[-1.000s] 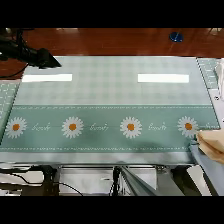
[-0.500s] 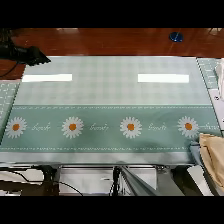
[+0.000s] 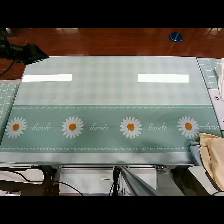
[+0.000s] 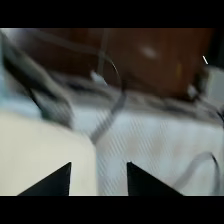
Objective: Fold the shirts.
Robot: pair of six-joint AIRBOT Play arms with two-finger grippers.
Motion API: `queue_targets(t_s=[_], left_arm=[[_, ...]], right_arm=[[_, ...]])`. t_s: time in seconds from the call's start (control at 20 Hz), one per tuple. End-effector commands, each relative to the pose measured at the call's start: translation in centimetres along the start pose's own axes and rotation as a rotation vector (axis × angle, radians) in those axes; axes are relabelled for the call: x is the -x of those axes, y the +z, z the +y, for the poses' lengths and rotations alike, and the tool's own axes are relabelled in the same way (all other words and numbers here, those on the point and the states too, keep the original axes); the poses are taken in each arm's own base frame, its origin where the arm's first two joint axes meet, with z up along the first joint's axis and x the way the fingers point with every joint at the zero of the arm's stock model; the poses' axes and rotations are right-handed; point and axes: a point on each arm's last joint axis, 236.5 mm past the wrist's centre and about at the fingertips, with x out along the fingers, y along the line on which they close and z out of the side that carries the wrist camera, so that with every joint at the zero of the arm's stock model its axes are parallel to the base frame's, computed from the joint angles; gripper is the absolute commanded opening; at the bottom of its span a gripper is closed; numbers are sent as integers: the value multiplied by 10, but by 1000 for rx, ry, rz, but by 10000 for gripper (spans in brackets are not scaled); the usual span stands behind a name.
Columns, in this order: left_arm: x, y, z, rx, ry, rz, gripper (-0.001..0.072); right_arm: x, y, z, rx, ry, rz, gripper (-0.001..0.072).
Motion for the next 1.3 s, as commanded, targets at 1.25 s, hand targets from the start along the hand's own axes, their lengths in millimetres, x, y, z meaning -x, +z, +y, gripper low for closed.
queue_targets(t_s=[1.25], left_arm=[[-88, -152, -84, -234, 186, 480, 673]], right_arm=[[330, -192, 489, 1378, 856, -356, 426]])
